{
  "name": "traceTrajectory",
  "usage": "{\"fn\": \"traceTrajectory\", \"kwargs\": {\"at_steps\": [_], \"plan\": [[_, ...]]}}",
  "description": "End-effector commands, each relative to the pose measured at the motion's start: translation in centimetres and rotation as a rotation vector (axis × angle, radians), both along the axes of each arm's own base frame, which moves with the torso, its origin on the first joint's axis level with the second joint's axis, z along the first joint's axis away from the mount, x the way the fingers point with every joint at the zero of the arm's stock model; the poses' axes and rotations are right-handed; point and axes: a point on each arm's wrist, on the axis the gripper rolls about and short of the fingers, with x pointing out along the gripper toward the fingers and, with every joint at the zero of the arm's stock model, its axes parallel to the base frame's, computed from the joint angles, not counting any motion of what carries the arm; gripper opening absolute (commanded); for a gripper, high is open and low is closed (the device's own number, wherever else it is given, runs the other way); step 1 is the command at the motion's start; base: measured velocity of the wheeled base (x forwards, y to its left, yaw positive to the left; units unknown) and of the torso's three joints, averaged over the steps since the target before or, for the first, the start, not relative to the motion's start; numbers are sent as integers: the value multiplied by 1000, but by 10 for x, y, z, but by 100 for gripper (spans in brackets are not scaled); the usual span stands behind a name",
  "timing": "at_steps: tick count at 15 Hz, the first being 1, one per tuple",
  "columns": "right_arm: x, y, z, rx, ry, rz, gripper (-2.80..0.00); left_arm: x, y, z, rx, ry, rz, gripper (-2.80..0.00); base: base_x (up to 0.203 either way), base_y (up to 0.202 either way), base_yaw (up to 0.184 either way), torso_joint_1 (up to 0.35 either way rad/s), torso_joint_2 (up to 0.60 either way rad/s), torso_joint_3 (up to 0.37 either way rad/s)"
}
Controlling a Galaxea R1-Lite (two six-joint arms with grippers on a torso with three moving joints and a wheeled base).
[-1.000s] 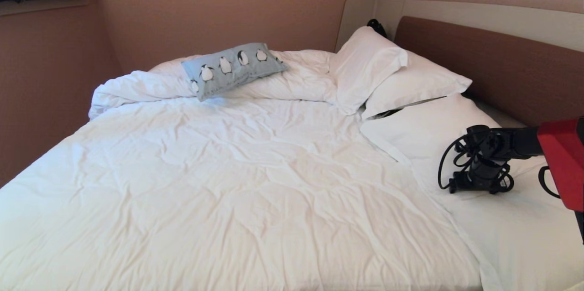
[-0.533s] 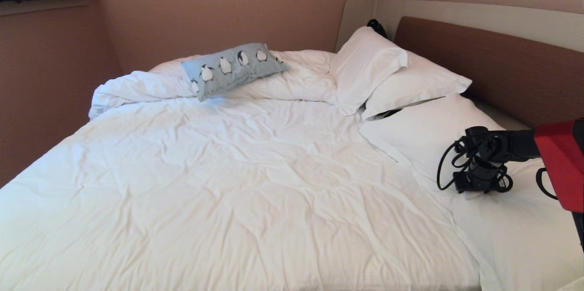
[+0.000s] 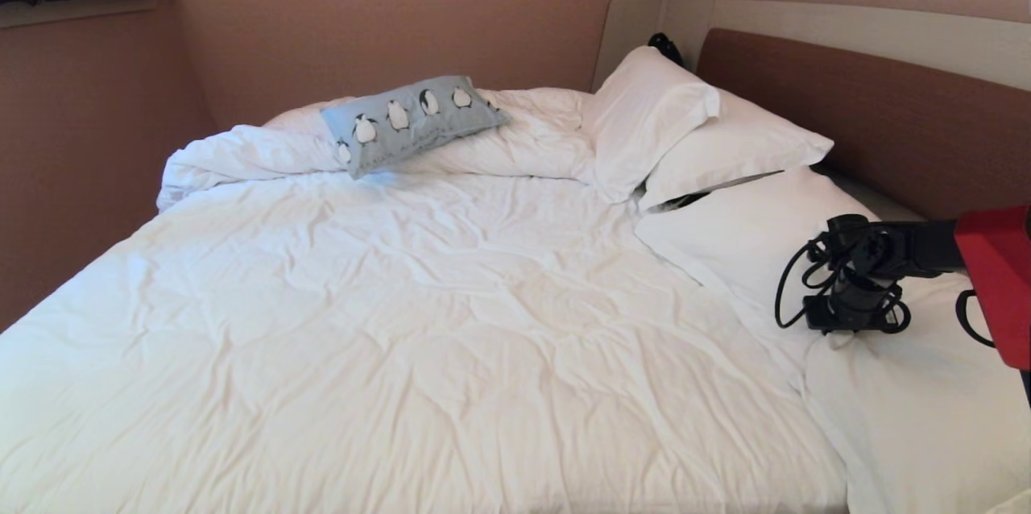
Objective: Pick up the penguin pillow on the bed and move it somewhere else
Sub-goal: Pick up the pillow
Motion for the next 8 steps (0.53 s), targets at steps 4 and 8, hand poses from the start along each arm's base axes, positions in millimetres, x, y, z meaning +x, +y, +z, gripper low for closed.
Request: {"fn": "traceTrajectory", "kwargs": {"at_steps": [4,8], "plan": [[-16,11,64,11,-124,-25,-280,0,0,0,0,0,1,-280,0,0,0,0,0,0],[-30,23,102,104,-202,-5,-280,0,0,0,0,1,1,-280,0,0,0,0,0,0]]}}
